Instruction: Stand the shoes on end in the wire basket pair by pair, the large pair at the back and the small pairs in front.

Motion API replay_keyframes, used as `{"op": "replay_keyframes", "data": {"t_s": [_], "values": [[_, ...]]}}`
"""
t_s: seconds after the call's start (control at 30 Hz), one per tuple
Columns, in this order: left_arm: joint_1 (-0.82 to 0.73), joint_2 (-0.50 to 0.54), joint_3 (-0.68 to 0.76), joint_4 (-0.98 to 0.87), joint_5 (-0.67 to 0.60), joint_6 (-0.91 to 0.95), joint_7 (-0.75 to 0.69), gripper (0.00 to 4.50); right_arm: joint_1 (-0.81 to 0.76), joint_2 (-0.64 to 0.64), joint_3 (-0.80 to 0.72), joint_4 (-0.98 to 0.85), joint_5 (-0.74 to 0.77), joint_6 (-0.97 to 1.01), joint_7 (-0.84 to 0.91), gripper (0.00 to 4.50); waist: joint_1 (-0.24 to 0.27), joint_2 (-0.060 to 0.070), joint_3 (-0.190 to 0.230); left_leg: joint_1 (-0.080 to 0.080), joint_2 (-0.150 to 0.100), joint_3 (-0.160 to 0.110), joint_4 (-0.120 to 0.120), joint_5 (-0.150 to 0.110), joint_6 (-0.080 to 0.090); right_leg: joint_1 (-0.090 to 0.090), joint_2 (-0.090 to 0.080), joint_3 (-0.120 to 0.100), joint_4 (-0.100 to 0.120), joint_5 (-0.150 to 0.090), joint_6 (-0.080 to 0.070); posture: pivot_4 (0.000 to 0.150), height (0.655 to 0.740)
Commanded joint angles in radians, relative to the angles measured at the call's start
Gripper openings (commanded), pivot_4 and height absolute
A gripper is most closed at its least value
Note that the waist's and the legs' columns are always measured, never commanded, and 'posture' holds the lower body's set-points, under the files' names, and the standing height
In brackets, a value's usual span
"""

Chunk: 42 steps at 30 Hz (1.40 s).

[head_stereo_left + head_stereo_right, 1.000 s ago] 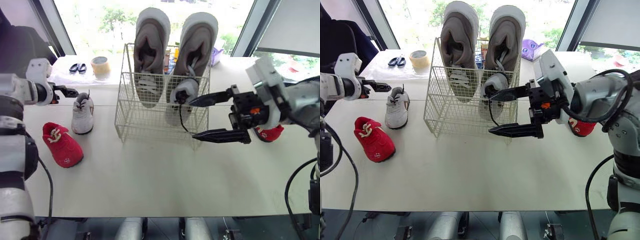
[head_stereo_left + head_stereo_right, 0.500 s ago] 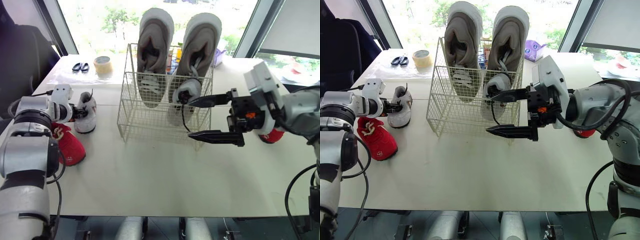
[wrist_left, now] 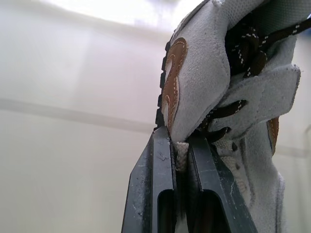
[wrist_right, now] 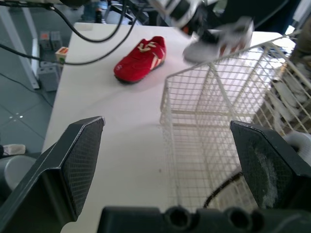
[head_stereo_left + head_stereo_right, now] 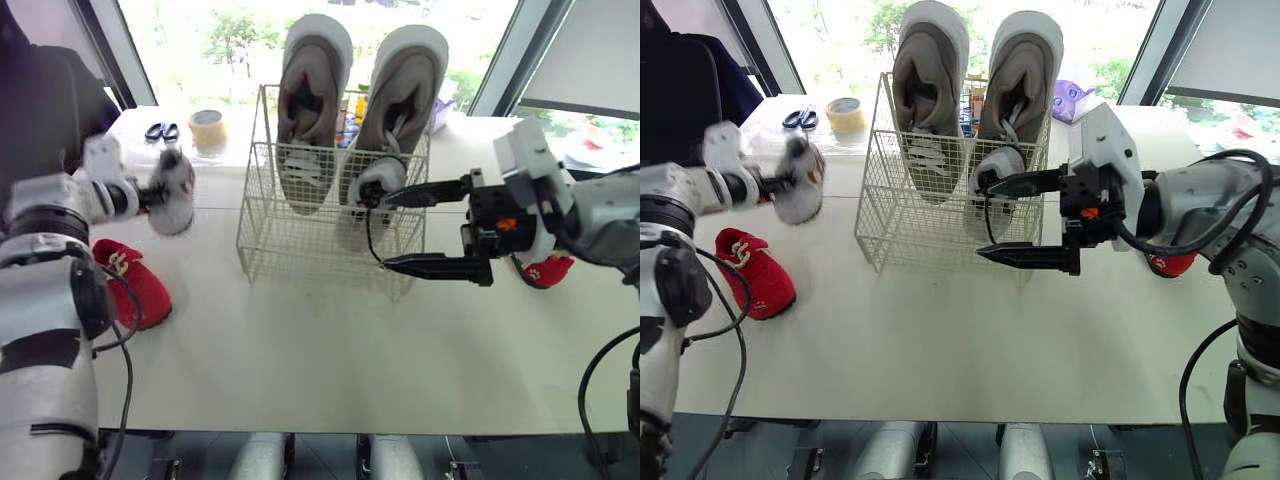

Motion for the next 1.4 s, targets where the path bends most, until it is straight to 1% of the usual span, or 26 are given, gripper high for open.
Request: {"op": "replay_keyframes", "data": {"t_s": [0.03,0.07,0.1,0.13,0.2,0.23,0.3,0.33,0.47,0.53,0.67,0.83,1.03,1.1,1.23,1.4], "values": [[0.122,-0.018,0.132,-0.501,-0.121,0.039,0.066,0.03,-0.029,-0.016,-0.038,0.034,-0.021,-0.027,-0.008,4.5,-0.004,0.002,-0.001,0.0,0.0,0.001,0.0,0.0,0.0,0.0,0.0,0.001,-0.001,0.0,0.0,0.15,0.6563],[0.177,-0.035,0.159,-0.641,-0.149,0.074,0.087,0.03,-0.031,-0.016,-0.04,0.046,-0.027,-0.032,-0.009,4.5,-0.006,0.002,-0.001,0.001,0.0,0.001,-0.001,0.0,0.0,0.0,-0.002,0.002,-0.001,0.0,0.0,0.15,0.6563],[0.257,-0.099,0.227,-0.87,-0.218,0.093,0.144,0.03,-0.044,-0.005,-0.05,0.067,-0.013,-0.025,-0.018,4.5,-0.006,0.002,-0.001,0.001,0.0,0.002,-0.001,0.0,0.0,0.0,-0.002,0.003,-0.001,0.0,0.0,0.15,0.6563],[0.314,-0.163,0.274,-1.042,-0.27,0.087,0.196,0.03,-0.057,0.007,-0.06,0.085,0.007,-0.014,-0.025,4.5,-0.004,0.003,-0.002,0.001,0.0,0.001,-0.001,0.0,0.0,0.0,-0.002,0.003,-0.001,0.0,0.0,0.15,0.6563],[0.394,-0.258,0.323,-1.284,-0.333,0.086,0.281,0.03,-0.074,0.023,-0.073,0.115,0.038,0.005,-0.033,4.5,0.002,0.003,-0.001,0.001,0.001,0.002,0.0,0.001,-0.002,0.001,-0.002,0.004,-0.002,0.001,0.0,0.15,0.6563],[0.421,-0.291,0.315,-1.365,-0.344,0.089,0.309,0.03,-0.08,0.029,-0.073,0.127,0.047,0.013,-0.034,4.5,0.005,0.002,-0.001,0.0,0.001,0.001,0.001,0.001,-0.002,0.001,-0.001,0.003,-0.002,0.002,-0.001,0.15,0.6563],[0.524,-0.347,0.205,-1.562,-0.289,0.071,0.357,0.03,-0.111,0.031,-0.071,0.168,0.087,0.061,-0.027,4.5,0.006,0.002,-0.001,0.001,0.001,0.0,0.001,0.001,-0.002,0.002,0.0,0.003,-0.003,0.003,-0.001,0.15,0.6563],[0.561,-0.374,0.158,-1.633,-0.27,0.066,0.379,0.03,-0.124,0.02,-0.064,0.186,0.095,0.081,-0.014,4.5,0.006,0.003,-0.001,0.002,0.001,0.0,0.001,0.001,-0.001,0.003,0.001,0.003,-0.003,0.003,-0.001,0.15,0.6563],[0.675,-0.442,0.026,-1.774,-0.209,0.018,0.417,0.03,-0.128,-0.034,-0.028,0.212,0.061,0.104,0.044,4.5,0.025,0.004,-0.002,0.003,0.001,0.002,0.002,0.0,0.0,0.004,0.002,0.002,-0.003,0.003,-0.001,0.15,0.6563],[0.71,-0.464,-0.032,-1.787,-0.179,-0.018,0.414,0.03,-0.122,-0.046,-0.015,0.214,0.048,0.105,0.059,4.5,0.025,0.004,-0.002,0.004,0.001,0.002,0.002,0.0,0.0,0.005,0.002,0.003,-0.003,0.003,-0.002,0.15,0.6563],[0.719,-0.506,-0.149,-1.702,-0.071,-0.186,0.387,0.03,-0.115,-0.039,0.001,0.214,0.033,0.111,0.058,4.5,0.025,0.004,-0.002,0.003,0.001,0.003,0.003,0.0,0.001,0.005,0.002,0.002,-0.003,0.002,-0.002,0.15,0.6563],[0.731,-0.602,-0.218,-1.558,-0.014,-0.36,0.374,0.03,-0.093,-0.046,-0.027,0.187,0.046,0.144,0.031,4.5,0.026,0.004,-0.002,0.003,0.001,0.003,0.003,0.0,0.001,0.005,0.001,0.002,-0.003,0.002,-0.002,0.15,0.6563],[0.799,-0.688,-0.285,-1.403,0.056,-0.53,0.357,0.03,-0.059,-0.05,-0.074,0.145,0.075,0.184,-0.013,4.5,0.025,0.004,-0.002,0.003,0.001,0.003,0.004,-0.001,0.002,0.005,0.001,0.002,-0.004,0.003,-0.002,0.15,0.6563],[0.832,-0.698,-0.315,-1.341,0.098,-0.595,0.35,0.03,-0.051,-0.05,-0.08,0.126,0.076,0.19,-0.032,4.5,0.026,0.005,-0.003,0.003,0.001,0.003,0.004,-0.001,0.002,0.005,0.001,0.002,-0.004,0.003,-0.002,0.15,0.6563],[0.882,-0.703,-0.328,-1.235,0.138,-0.667,0.337,0.03,-0.04,-0.046,-0.114,0.107,0.103,0.211,-0.062,4.5,0.027,0.007,-0.006,0.003,0.001,0.003,0.004,-0.001,0.002,0.006,0.001,0.002,-0.003,0.002,-0.002,0.15,0.6563],[0.91,-0.672,-0.316,-1.235,0.148,-0.645,0.317,0.03,-0.024,-0.028,-0.132,0.1,0.116,0.205,-0.093,4.5,0.029,0.012,-0.016,0.004,0.0,0.003,0.004,-0.002,0.004,0.007,0.001,0.002,-0.005,0.002,-0.002,0.15,0.6563]]}}
